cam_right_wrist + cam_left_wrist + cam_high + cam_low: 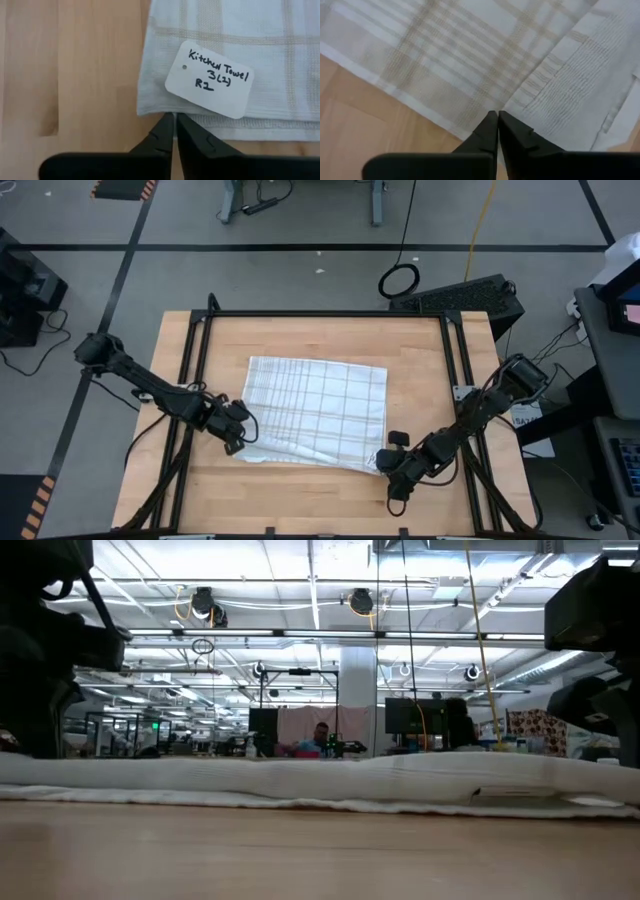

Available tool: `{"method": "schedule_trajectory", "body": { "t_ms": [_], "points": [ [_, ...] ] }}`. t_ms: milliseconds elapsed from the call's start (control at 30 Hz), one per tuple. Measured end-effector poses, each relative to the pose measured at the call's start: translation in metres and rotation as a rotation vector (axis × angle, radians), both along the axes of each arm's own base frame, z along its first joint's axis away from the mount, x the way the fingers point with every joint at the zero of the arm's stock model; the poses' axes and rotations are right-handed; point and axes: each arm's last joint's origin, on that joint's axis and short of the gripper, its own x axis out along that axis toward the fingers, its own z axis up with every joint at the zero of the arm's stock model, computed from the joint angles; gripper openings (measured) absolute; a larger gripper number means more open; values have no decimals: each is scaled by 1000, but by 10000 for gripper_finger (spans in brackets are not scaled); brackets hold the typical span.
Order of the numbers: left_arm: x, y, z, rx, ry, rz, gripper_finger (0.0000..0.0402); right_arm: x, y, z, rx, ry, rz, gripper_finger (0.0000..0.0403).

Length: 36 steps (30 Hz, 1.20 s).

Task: Roll towel
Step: Roll the white towel

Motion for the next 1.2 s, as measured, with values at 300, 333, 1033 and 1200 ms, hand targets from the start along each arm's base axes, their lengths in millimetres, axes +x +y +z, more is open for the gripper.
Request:
{"method": "schedule_trajectory", "body": {
  "t_ms": [300, 333, 1033, 1200],
  "points": [
    [-4, 2, 3, -11, 0, 49, 115, -1, 0, 0, 15, 13, 6, 5],
    [-4, 2, 3, -7, 5, 55, 131, -1, 0, 0, 16, 14, 8, 6],
    [-8, -3, 3, 29, -27, 123, 207, -18, 20, 5, -97, -47, 40, 185],
    [-8, -2, 1, 32, -46, 160, 207, -16, 21, 6, -88, -70, 32, 160]
  ]
}}
